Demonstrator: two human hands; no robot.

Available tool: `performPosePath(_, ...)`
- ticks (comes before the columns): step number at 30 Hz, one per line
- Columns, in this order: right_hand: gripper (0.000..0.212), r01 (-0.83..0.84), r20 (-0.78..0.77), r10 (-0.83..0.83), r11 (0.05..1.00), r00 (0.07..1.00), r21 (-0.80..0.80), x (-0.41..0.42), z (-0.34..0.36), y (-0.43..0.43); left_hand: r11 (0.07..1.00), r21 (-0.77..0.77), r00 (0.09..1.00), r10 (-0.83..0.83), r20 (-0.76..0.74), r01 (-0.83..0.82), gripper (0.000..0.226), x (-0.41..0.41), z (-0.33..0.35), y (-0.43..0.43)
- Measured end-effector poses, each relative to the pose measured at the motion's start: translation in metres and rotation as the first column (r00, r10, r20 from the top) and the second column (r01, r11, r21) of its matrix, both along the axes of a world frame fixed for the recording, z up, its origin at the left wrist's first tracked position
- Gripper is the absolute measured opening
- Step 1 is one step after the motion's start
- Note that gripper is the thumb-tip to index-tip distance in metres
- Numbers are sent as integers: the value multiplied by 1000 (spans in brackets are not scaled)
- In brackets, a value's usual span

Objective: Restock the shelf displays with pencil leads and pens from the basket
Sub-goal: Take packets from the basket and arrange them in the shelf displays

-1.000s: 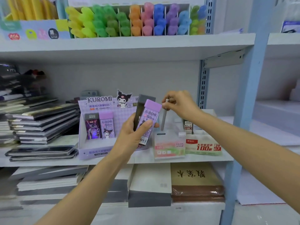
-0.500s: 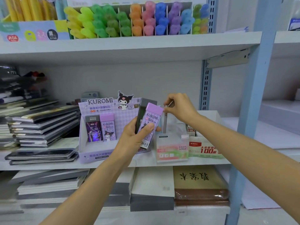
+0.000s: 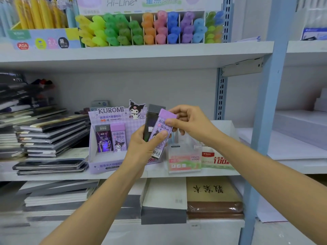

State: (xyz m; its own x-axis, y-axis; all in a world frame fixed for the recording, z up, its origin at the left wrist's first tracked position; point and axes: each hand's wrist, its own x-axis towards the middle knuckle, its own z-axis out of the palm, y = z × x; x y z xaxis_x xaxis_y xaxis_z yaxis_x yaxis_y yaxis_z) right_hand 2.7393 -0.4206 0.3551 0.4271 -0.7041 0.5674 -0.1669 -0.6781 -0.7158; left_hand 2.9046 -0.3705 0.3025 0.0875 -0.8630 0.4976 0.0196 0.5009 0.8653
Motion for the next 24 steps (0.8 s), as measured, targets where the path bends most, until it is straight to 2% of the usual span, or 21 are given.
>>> performPosePath(2, 16, 41, 41, -41, 999, 998, 0, 1, 3, 1, 1000, 26, 1000, 1, 16, -1, 39, 8, -3, 4)
performPosePath(7, 19, 148, 157, -147, 989, 977, 2, 5, 7, -2, 977, 20, 960, 206, 190, -213, 24, 53, -21, 14)
performPosePath(11, 16, 196, 184, -200, 980, 962, 41, 19, 5, -5, 949, -10, 854, 288, 433, -315, 23, 89, -44, 17)
performPosePath(13, 10, 207, 180, -212, 977, 961, 46, 28, 3, -7, 942, -30, 812, 305, 497, -335, 18, 100, -50, 19)
performPosePath(15, 8, 220, 169, -224, 975, 960, 38, 38, 2, -9, 943, -28, 832, 306, 463, -331, 15, 109, -52, 21)
performPosePath(19, 9, 232, 118, -228, 972, 966, -25, 63, 8, -11, 958, -16, 930, 281, 238, -285, 21, 122, -48, 28)
performPosePath(22, 9, 199, 68, -194, 977, 979, -73, 91, 10, -10, 946, -68, 938, 324, 120, -318, 21, 133, -42, 36)
performPosePath(24, 9, 181, -2, -182, 976, 983, -125, 112, 8, -9, 941, -54, 937, 338, 93, -334, 22, 142, -41, 38)
